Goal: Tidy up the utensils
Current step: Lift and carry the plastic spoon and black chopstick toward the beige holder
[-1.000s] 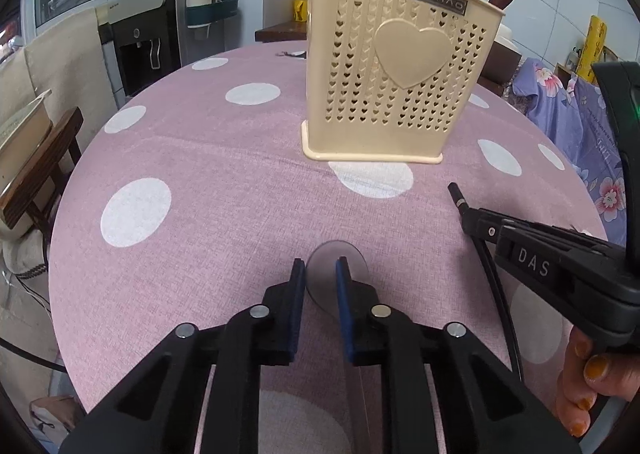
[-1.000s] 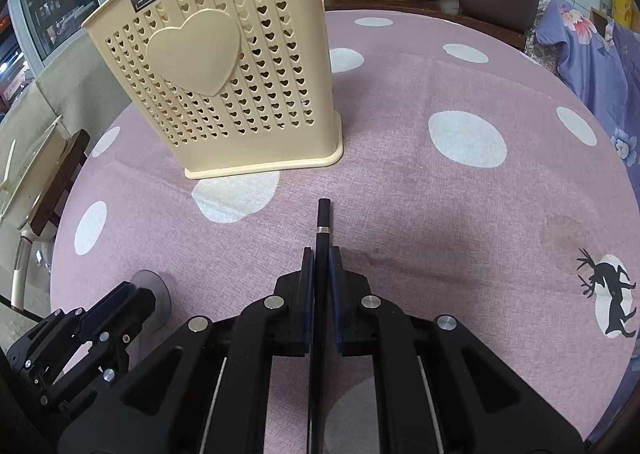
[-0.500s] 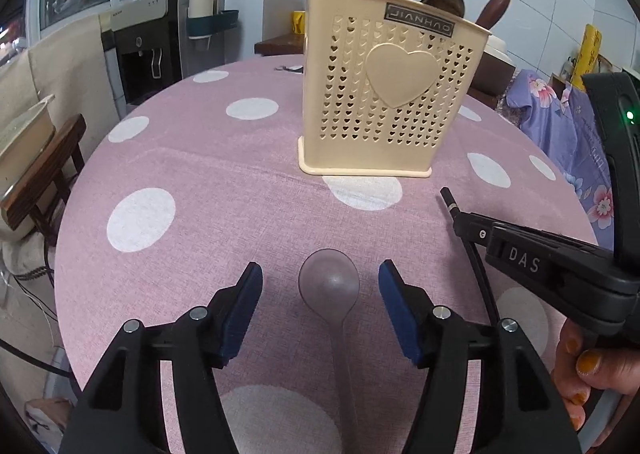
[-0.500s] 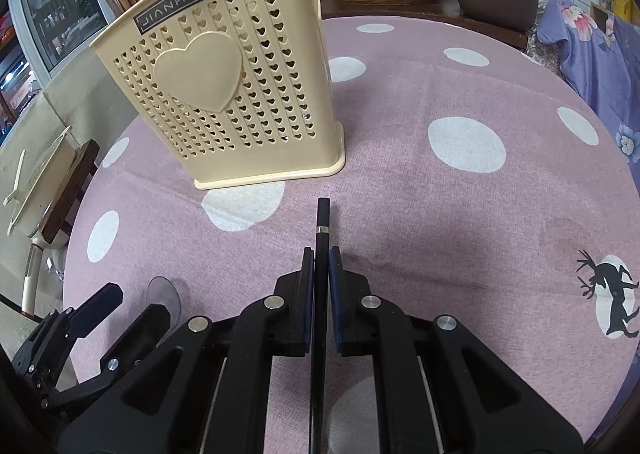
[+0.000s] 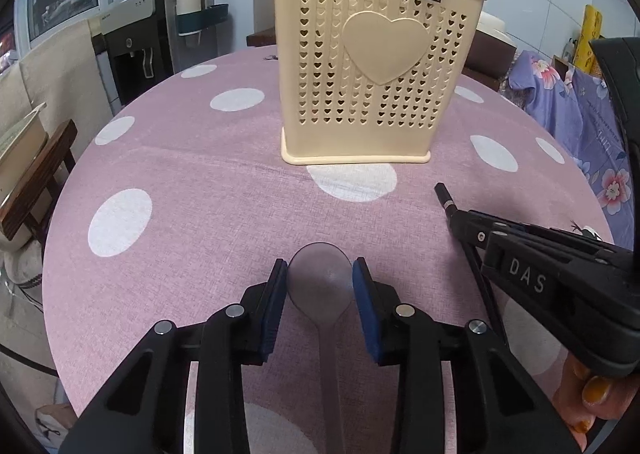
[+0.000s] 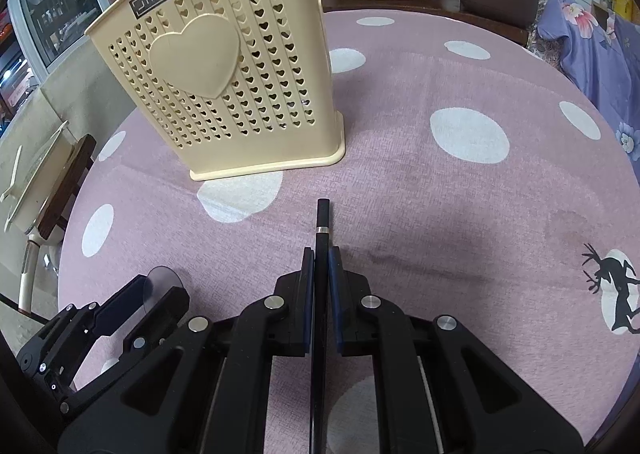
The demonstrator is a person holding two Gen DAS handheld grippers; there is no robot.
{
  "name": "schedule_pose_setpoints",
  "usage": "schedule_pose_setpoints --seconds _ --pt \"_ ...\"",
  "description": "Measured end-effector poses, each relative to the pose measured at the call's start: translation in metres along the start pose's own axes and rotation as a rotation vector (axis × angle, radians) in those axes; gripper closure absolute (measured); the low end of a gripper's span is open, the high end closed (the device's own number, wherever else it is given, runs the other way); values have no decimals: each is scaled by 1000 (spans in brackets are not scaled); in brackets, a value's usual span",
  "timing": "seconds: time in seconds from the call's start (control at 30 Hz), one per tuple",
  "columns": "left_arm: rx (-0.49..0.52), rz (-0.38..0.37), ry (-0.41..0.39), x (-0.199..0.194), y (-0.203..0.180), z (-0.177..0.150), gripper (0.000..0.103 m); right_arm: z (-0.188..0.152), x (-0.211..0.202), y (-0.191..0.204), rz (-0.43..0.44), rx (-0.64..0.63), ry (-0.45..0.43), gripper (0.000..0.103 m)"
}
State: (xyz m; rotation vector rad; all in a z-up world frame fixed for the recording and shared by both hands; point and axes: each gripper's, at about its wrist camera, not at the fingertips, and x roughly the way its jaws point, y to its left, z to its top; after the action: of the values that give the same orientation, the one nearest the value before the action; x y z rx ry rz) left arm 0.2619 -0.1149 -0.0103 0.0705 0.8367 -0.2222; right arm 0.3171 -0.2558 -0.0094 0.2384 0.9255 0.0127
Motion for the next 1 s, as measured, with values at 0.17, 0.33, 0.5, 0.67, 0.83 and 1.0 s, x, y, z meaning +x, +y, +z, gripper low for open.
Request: schedule_pose_setpoints --seconds 0.17,0.33,0.5,0.67,0.83,1.0 --pt "-18 -33 -19 -8 7 5 89 5 -12 -4 34 12 -26 95" --pt "-26 -67 -71 -29 12 19 89 15 -43 -5 80 15 -92 95" --pt "-27 -74 -57 -31 13 21 84 20 -60 1 87 -8 -124 95" --pt "-4 -67 -44 -26 3 8 44 16 -62 1 74 -13 -138 95" --pt "65 -27 10 -8 -14 0 44 13 -66 -7 66 2 -145 95" --pt "113 7 33 4 -25 0 46 12 -67 -11 61 10 -147 95"
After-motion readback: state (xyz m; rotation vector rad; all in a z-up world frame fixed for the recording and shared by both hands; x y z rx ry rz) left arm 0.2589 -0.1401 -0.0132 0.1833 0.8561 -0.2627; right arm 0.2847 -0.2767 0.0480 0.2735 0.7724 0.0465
